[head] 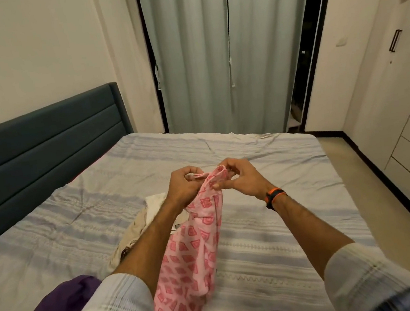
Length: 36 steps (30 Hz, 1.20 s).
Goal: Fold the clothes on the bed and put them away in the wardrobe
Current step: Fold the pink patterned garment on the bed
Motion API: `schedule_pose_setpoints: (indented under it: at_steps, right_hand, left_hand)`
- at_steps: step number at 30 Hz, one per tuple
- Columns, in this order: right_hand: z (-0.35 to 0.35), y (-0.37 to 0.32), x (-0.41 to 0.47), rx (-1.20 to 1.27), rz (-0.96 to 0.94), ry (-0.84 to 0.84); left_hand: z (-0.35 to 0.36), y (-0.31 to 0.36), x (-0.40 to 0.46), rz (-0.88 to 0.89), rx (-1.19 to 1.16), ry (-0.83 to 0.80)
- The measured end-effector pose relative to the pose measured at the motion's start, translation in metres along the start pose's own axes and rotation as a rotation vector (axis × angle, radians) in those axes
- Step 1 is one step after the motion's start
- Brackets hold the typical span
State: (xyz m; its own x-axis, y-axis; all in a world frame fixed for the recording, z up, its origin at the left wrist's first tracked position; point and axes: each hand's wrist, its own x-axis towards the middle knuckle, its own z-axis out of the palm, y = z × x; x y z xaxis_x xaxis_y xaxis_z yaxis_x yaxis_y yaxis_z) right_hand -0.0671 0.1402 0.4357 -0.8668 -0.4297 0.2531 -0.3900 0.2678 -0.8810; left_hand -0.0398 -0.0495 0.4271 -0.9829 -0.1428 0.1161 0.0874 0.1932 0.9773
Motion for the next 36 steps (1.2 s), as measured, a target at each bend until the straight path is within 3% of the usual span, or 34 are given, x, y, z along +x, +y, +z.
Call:
schedule_pose_setpoints:
  at_steps: [11,19,27,36]
  right_hand:
    - [-0.087,0.024,0.0,0.082,0.009,0.199]
    - [-0.135,0.017,-0.002,-0.167,0.097,0.342]
    - [-0.15,0.017,-0.006,-0.177,0.229,0.507]
    - [-0.14,0.013,-0.005,-0.177,0.291,0.642]
  left_hand:
    - [0.058,0.037,0.038,0.112,0.071,0.055]
    - [0.06,0.05,0.076,0.134,0.135,0.151]
    - [0.042,0.052,0.092,0.093,0.262,0.233]
    - [0.031,0.046,0.101,0.137,0.413,0.167]
